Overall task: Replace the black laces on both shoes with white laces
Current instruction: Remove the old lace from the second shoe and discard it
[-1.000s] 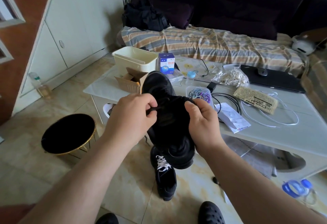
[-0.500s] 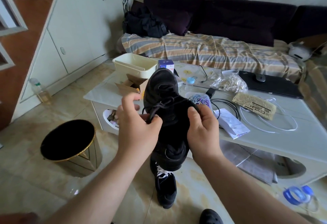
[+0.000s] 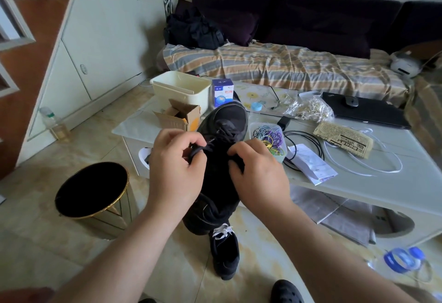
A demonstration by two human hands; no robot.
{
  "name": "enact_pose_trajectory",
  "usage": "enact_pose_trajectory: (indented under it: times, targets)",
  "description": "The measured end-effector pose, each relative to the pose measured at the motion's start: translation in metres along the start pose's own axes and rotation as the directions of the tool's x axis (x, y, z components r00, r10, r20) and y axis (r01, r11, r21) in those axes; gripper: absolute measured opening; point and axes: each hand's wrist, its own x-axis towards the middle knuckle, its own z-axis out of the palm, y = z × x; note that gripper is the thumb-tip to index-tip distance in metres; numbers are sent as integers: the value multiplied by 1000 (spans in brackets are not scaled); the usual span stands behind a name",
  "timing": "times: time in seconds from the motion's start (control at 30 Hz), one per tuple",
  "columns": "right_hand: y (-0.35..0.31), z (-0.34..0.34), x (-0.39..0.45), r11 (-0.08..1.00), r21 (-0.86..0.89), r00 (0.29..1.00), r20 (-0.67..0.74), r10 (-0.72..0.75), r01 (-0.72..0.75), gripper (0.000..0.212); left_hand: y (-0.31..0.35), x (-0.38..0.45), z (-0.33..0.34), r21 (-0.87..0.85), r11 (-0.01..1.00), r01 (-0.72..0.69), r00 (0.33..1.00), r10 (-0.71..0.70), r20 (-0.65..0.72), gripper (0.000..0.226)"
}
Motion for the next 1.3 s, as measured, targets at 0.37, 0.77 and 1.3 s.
enact_pose_trajectory:
  times: [0.37, 0.77, 1.3]
  targets:
    - [-6, -14, 14, 248, 831, 866, 466, 179, -499, 10, -8, 8, -6, -63, 992, 108, 994, -109, -11, 40]
    - [4, -37, 21, 578, 698, 853, 522, -7, -423, 15, -20, 13, -13, -52, 969, 242, 970, -243, -14, 42]
    - [17, -39, 12, 621, 612, 754, 655, -52, -489, 30, -29, 17, -14, -68, 911, 406, 913, -408, -18, 27]
